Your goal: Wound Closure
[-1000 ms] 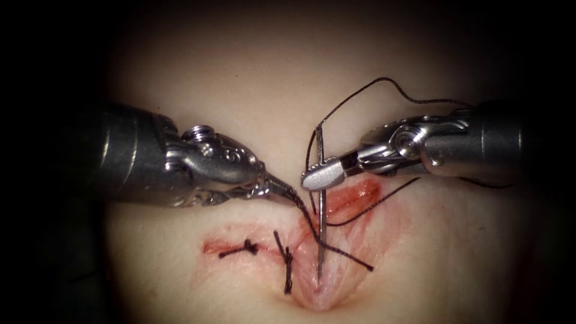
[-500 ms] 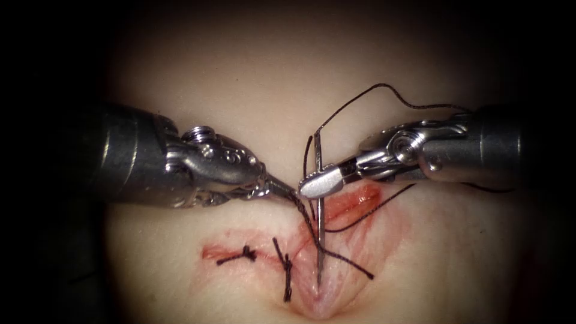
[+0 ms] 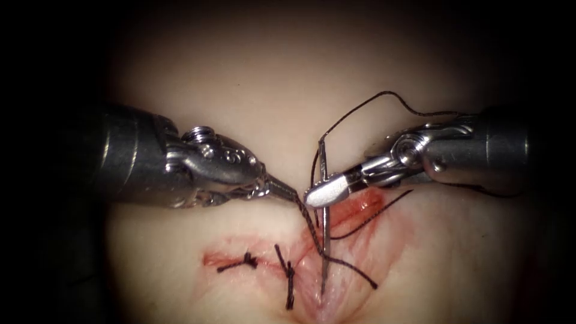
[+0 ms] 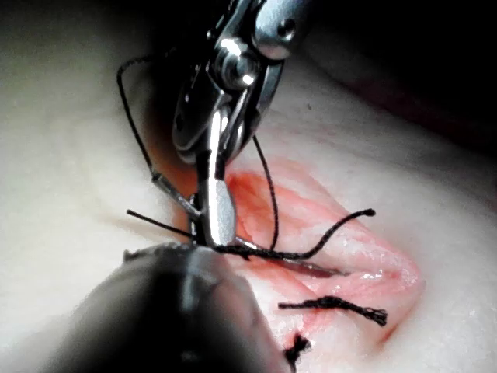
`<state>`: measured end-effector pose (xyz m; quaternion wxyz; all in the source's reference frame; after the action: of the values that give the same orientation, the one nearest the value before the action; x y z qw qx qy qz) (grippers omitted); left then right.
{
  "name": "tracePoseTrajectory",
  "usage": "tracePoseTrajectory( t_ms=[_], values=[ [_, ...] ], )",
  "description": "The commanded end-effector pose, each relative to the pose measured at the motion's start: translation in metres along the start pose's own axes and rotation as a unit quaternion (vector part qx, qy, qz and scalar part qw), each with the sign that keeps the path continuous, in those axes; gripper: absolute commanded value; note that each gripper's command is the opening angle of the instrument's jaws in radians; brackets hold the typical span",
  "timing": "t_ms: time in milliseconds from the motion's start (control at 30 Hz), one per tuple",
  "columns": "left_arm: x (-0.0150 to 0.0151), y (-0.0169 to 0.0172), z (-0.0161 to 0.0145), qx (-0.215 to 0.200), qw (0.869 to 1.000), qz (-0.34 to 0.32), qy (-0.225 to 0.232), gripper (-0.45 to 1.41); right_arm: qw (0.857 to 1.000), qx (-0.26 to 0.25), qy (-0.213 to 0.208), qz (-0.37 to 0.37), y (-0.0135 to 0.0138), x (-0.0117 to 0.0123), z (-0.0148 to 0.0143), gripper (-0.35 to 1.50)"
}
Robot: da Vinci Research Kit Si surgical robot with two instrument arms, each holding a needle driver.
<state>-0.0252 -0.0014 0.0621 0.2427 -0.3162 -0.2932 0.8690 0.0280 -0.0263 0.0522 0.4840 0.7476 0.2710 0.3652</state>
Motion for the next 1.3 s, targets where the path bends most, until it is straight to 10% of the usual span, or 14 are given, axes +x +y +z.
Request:
tracePoseTrajectory(
  t_ms=[33,267,500,667,833,1300],
  values=[
    [0.0000,-0.0002,0.0007,0.000,1.000,0.000,0.000,-0.28,1.000,0.000,-0.002,0.000,0.0002,0.0004,0.0008,-0.35],
    [0.0001,-0.0002,0.0006,0.000,1.000,0.000,0.000,-0.20,0.999,0.005,0.017,-0.034,-0.0002,0.0028,0.0000,-0.35],
    [0.0014,-0.0005,-0.0009,0.011,1.000,-0.009,0.010,0.46,0.988,-0.019,0.066,-0.142,-0.0022,0.0080,-0.0038,-0.35],
    [0.0024,-0.0007,-0.0023,0.013,1.000,-0.006,0.019,0.52,0.981,-0.020,0.092,-0.171,-0.0039,0.0102,-0.0055,-0.35],
    [0.0033,-0.0009,-0.0040,0.007,0.999,-0.014,0.043,0.47,0.975,-0.032,0.106,-0.195,-0.0037,0.0115,-0.0066,-0.35],
    [0.0039,0.0010,-0.0080,-0.043,0.996,-0.037,0.071,-0.38,0.978,-0.036,0.128,-0.162,-0.0013,0.0115,-0.0077,-0.35]
  ],
)
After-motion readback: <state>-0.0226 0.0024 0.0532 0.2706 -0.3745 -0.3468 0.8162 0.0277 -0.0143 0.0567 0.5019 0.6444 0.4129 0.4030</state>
